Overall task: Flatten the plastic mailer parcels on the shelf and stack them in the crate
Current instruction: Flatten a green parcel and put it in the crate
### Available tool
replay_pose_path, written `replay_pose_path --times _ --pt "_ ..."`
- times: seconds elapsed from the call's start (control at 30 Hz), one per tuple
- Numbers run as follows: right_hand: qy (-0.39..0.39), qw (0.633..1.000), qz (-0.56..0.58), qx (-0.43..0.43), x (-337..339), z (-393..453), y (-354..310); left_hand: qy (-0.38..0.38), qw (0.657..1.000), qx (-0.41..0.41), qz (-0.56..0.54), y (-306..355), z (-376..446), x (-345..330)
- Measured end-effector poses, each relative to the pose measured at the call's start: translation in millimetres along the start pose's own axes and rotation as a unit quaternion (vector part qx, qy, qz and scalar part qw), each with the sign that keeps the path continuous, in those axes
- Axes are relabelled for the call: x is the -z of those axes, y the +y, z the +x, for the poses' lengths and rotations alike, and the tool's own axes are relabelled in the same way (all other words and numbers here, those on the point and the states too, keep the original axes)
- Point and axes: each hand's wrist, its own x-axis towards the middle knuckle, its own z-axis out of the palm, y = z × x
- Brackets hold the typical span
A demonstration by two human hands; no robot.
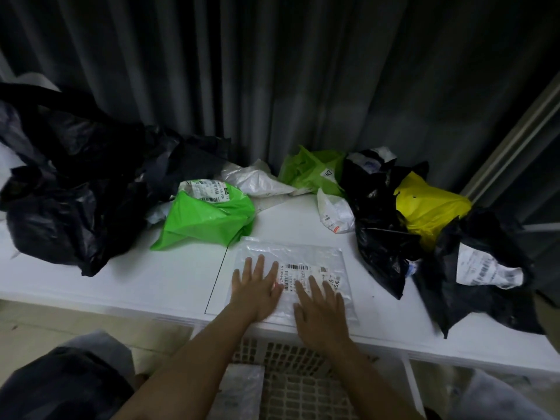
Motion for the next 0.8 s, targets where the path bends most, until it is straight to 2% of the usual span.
replay_pose_path --times 0.07,0.2,0.27,0.37,0.4,0.47,0.57,0.7,0.8 --pt "0.001 1.0 0.004 -0.01 1.7 3.6 -2.4 -0.001 1.0 -0.019 0.007 0.6 -2.6 3.2" --pt "0.109 0.994 0.023 0.017 22.6 28.3 -12.6 0.063 0.997 -0.044 0.028 0.2 -6.7 22.7" --pt "0.144 0.988 0.04 0.034 39.1 50.6 -18.8 0.124 0.988 -0.073 0.054 1.1 -4.4 43.2" --pt "0.207 0.974 0.071 0.062 67.9 91.3 -32.5 0.263 0.953 -0.131 0.073 -1.3 1.0 75.8" --pt "0.221 0.969 0.08 0.072 76.3 106.4 -38.0 0.311 0.936 -0.137 0.095 -4.5 3.6 84.8" --pt "0.226 0.966 0.089 0.086 89.0 131.3 -46.8 0.353 0.921 -0.12 0.115 -8.7 6.8 102.1" --pt "0.226 0.969 0.051 0.09 98.1 180.0 -56.2 0.356 0.926 -0.056 0.116 -18.9 27.7 127.9" --pt "0.166 0.981 0.022 0.099 80.0 230.1 -58.3 0.282 0.954 0.005 0.105 -31.4 53.5 145.5" --pt "0.196 0.97 -0.047 0.138 59.1 243.8 -54.8 0.254 0.96 0.013 0.118 -39.0 68.5 144.4"
